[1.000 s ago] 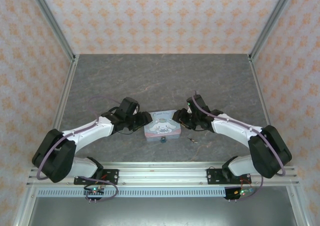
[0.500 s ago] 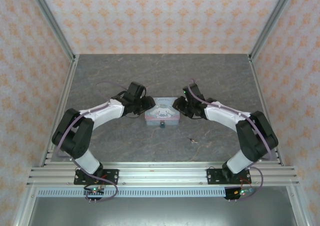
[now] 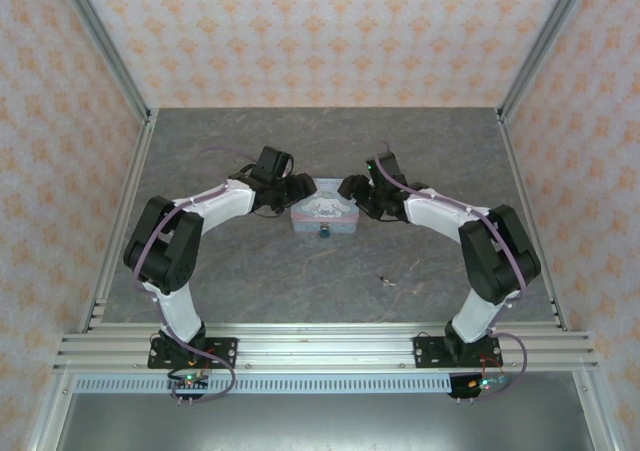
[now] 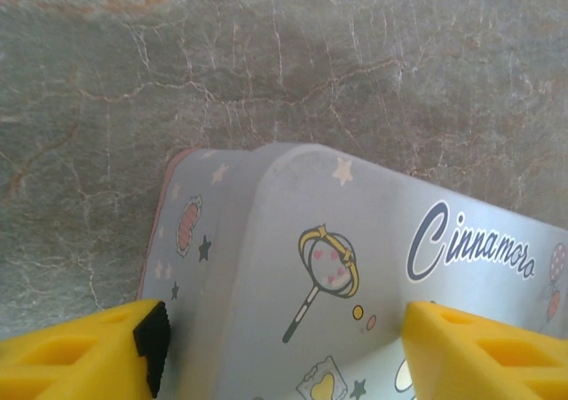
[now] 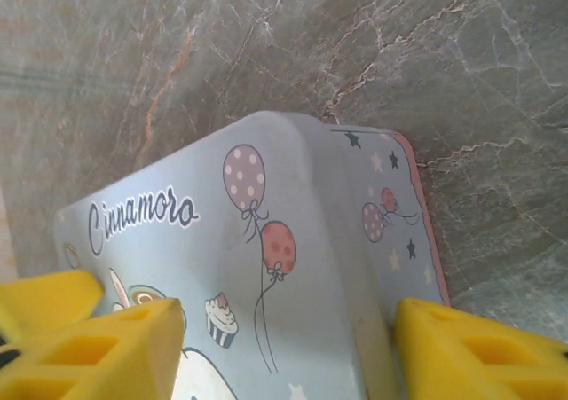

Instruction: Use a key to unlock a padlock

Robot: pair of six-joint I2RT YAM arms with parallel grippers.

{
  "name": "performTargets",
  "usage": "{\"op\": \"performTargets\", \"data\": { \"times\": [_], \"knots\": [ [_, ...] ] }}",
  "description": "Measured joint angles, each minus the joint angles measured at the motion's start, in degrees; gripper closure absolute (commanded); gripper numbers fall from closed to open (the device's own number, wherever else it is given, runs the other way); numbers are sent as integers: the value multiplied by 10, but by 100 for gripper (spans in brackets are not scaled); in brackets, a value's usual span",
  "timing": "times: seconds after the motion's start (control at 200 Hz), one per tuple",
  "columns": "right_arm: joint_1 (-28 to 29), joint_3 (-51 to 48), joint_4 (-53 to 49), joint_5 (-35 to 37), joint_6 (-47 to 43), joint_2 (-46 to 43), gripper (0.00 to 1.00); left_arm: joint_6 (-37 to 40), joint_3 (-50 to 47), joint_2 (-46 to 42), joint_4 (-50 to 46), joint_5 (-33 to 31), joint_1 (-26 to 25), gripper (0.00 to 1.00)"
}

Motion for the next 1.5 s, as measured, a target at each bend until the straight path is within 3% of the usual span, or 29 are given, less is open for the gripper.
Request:
{"op": "performTargets", "data": {
  "times": [0.21, 0.31, 0.385, 0.761, 0.996, 1.221, 1.496],
  "knots": [
    [-16, -38, -7, -21, -15, -67, 23, 23, -21, -37, -20, 15, 23, 1],
    [-23, -38, -26, -18, -38, -101, 13, 41, -24, -90, -48, 7, 34, 0],
    [-25, -38, -43, -9, -57, -121, 0, 54, -24, -134, -61, -3, 34, 0],
    [-37, -79, -100, 63, -138, -257, 0, 85, -27, -250, -161, -70, 33, 0],
    [-40, -86, -178, 8, -202, -261, 32, 72, -75, -329, -183, -79, 33, 0],
    [9, -93, -298, 35, -253, -251, 38, 17, -127, -382, -199, -98, 32, 0],
    [49, -130, -340, 66, -263, -245, 46, -20, -140, -407, -212, -102, 25, 0]
  ]
}}
